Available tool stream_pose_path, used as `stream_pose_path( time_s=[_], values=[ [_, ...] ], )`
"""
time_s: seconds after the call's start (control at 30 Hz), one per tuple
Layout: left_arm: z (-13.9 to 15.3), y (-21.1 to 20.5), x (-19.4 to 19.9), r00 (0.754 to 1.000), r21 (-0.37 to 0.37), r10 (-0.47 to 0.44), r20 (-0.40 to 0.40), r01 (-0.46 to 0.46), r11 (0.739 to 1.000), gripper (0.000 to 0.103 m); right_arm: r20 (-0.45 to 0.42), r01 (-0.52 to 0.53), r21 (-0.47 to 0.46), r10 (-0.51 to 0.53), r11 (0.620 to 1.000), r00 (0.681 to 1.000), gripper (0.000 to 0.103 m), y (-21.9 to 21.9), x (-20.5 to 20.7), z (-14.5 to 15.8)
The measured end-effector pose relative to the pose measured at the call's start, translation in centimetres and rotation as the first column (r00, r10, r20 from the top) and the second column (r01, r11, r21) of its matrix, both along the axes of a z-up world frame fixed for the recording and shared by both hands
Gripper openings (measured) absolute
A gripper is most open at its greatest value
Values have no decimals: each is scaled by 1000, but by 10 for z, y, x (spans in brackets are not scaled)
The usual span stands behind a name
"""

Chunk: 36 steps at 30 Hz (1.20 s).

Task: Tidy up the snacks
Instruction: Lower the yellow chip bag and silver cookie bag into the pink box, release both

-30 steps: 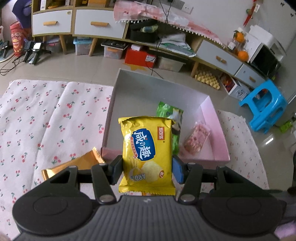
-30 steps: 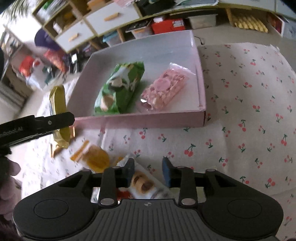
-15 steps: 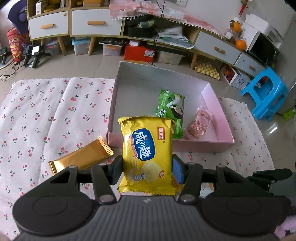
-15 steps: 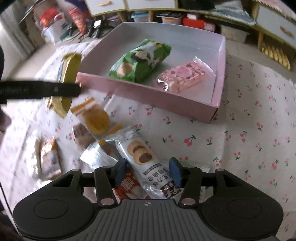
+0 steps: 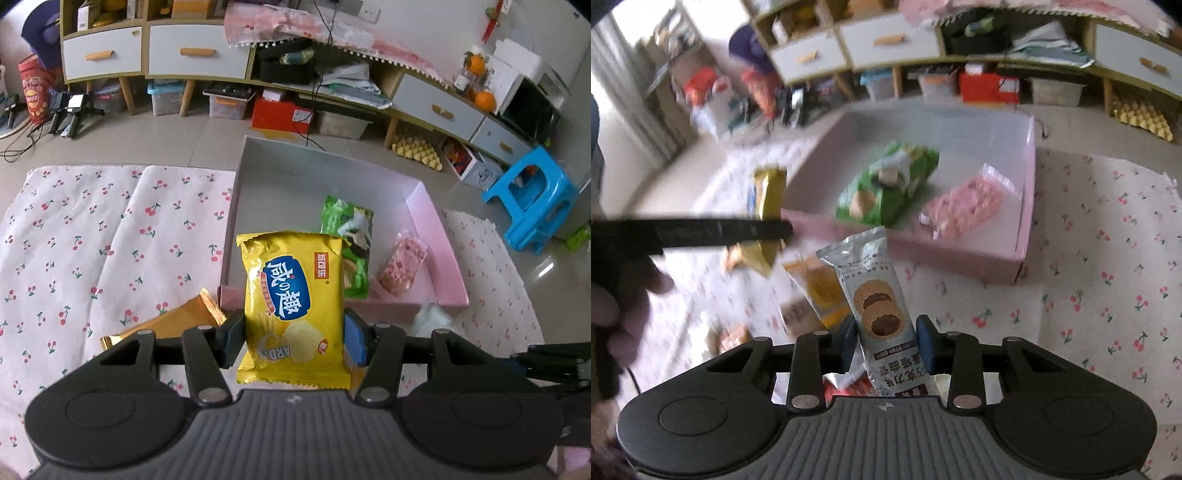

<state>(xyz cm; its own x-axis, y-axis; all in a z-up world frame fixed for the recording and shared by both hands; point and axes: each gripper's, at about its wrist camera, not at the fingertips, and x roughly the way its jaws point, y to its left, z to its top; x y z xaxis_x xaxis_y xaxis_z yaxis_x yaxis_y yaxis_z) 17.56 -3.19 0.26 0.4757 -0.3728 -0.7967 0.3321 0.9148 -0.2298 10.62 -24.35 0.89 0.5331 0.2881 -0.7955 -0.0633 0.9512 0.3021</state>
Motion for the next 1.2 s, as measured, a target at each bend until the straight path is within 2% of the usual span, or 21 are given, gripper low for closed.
stream_pose_path(
  time_s=[0.1,0.2,0.4,0.6,0.7,0.87,1.03,1.2],
  values=[
    [0,-1,10,1000,-30,12,-8,-12,999,51,44,104,66,-107,992,993,34,-12,4,12],
    [0,-4,22,999,-56,29,-18,-30,998,51,83,211,101,-220,972,972,33,-22,11,17],
    [10,-8,33,998,-85,47,44,-43,995,51,109,372,123,-385,920,916,33,-38,29,14],
    [-4,-14,45,995,-50,79,56,-77,996,51,195,469,170,-496,867,846,33,-52,45,12],
    [-11,-20,47,996,-53,81,46,-79,995,51,255,480,185,-514,858,819,33,-55,51,11],
    [-18,-30,46,996,-12,70,61,-70,998,51,247,483,102,-492,870,835,33,-49,66,-4],
    [-23,-34,47,995,42,71,76,-75,996,51,201,472,94,-481,877,854,33,-46,71,-21],
    [-24,-27,47,994,22,77,71,-79,997,52,181,467,117,-481,876,858,33,-46,69,-25]
  ],
)
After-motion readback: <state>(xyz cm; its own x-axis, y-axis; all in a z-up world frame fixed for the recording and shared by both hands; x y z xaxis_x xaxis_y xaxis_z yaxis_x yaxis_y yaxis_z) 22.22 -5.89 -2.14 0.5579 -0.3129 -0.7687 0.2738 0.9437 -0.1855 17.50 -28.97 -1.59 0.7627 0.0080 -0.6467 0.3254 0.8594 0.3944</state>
